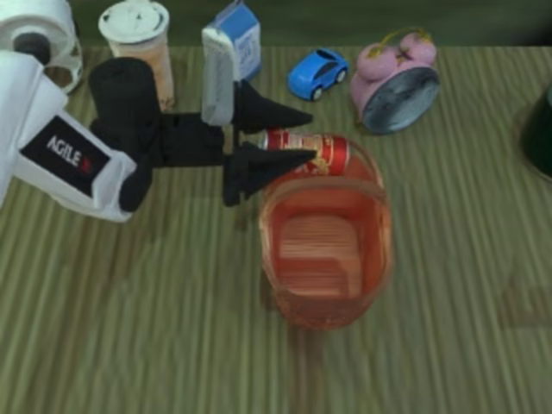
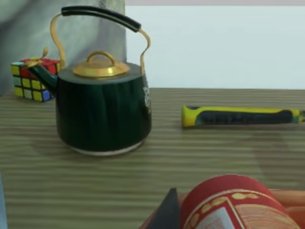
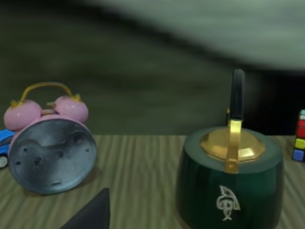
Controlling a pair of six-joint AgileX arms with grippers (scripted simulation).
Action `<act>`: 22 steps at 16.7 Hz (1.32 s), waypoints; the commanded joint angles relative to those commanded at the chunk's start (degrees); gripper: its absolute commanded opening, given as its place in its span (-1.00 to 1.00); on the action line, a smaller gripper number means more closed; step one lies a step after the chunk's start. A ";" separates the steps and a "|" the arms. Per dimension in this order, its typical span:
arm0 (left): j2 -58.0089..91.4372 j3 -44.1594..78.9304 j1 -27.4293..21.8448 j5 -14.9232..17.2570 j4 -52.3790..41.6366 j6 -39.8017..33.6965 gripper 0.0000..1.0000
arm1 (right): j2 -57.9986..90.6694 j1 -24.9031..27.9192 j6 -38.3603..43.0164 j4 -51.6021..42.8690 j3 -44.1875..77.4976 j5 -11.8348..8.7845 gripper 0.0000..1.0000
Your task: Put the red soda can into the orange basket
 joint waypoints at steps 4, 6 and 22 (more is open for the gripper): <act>0.00 0.00 0.00 0.00 0.00 0.00 1.00 | 0.00 0.00 0.00 0.00 0.00 0.00 1.00; 0.00 0.00 0.00 0.00 0.00 0.00 1.00 | 0.00 0.00 0.00 0.00 0.00 0.00 1.00; -23.95 -11.06 3.93 -14.49 -12.47 -3.77 1.00 | 25.39 8.91 -12.65 -18.63 24.71 -0.37 1.00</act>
